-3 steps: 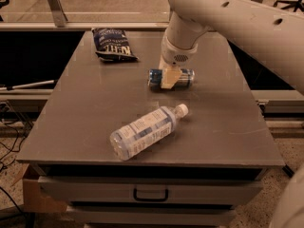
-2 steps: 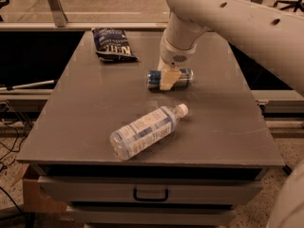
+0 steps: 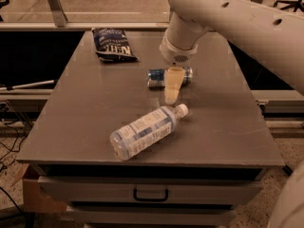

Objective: Knock redbull can over

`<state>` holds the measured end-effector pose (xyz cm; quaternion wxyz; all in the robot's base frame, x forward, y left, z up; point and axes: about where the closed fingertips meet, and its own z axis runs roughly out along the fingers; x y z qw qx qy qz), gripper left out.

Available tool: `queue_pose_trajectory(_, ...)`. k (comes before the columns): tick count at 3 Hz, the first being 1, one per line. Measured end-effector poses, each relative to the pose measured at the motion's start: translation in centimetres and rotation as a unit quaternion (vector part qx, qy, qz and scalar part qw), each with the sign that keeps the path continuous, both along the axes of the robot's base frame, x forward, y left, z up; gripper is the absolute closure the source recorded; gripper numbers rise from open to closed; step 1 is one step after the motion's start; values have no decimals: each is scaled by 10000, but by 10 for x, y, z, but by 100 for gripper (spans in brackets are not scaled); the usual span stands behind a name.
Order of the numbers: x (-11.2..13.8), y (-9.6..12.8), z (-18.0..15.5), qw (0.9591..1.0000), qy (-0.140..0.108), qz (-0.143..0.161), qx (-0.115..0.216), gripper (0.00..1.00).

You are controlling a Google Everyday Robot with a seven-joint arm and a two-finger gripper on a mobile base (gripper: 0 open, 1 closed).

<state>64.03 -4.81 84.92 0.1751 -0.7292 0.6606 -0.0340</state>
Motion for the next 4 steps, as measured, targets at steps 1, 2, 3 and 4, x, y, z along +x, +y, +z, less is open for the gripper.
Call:
queue_pose_trajectory(1,2,-7,4,10000,-48,-82,-12,0)
queue_pose_trajectory(2,3,-31,12,9993,-153,-321,-63,0)
queue_pose_trajectory(3,3,-70,22,9971,-274,-689,-197,0)
queue_pose_trajectory(4,1,-113,33,9926,-404,-1064,-417,0)
